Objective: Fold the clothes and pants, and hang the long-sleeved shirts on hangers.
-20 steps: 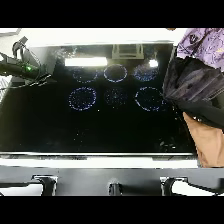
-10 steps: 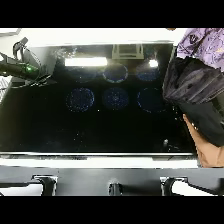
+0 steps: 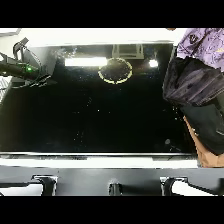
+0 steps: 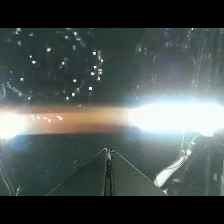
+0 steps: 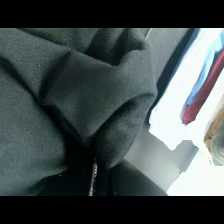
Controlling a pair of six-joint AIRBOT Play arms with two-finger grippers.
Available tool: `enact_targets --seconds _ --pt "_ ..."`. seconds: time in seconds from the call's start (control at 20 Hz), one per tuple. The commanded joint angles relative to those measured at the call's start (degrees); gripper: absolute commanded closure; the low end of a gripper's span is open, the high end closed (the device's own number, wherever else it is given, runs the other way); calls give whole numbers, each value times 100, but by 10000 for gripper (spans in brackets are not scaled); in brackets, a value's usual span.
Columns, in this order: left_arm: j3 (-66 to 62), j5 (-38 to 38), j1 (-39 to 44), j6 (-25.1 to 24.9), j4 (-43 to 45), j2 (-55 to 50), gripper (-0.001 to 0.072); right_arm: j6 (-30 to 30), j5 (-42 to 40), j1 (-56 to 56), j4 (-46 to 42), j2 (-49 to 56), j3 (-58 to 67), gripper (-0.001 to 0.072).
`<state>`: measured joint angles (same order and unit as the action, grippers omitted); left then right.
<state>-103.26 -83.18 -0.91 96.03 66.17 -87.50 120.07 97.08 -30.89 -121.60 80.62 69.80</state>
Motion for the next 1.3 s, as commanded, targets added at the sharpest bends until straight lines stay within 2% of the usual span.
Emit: enact_targets --seconds 0.0,0.15,0.2,0.25,0.3,0.35,0.4,0.5,0.6,0.65,0.7,0.8,0.85,0.9,1.0,1.25 --pt "-2 2 4 2 -13 -2 687 37 149 -2 -149 -2 -186 677" --pt "-2 0 4 0 -13 -2 687 35 170 -2 -249 -2 -197 675" --pt "-2 0 4 2 -13 -2 688 37 192 -2 -262 -2 -197 650" --pt "-2 2 4 2 -13 -2 688 35 184 -2 -267 -2 -197 576" --pt "-2 2 4 2 -13 -2 688 31 146 -2 -275 -2 -197 431" --pt "-2 2 4 2 -13 -2 687 -79 63 -2 -273 -2 -195 330" --pt "-2 2 4 2 -13 -2 687 -245 -74 4 -254 -4 -177 292" --pt "-2 2 4 2 -13 -2 688 -407 -514 4 133 -101 -42 294" --pt "-2 17 4 2 -11 -2 687 -669 -1379 15 1064 -380 105 304" --pt "-2 22 4 -2 -11 2 688 -894 -1912 15 1661 -566 127 390" --pt "-2 22 4 -26 -9 17 688 -1241 -2511 15 2433 -761 127 507" --pt "-2 94 4 -243 94 109 689 -2212 -3355 17 4074 -1038 127 664" --pt "11 205 7 -339 179 201 689 -2763 -3519 90 4784 -1137 127 678" --pt "66 358 22 -479 286 341 690 -3185 -3523 264 5115 -1217 127 678" --pt "391 719 96 -791 544 732 690 -3683 -3368 931 5093 -1353 125 679" --pt "2120 1574 205 -929 957 1943 690 -3672 -3381 2981 4983 -1491 125 679"
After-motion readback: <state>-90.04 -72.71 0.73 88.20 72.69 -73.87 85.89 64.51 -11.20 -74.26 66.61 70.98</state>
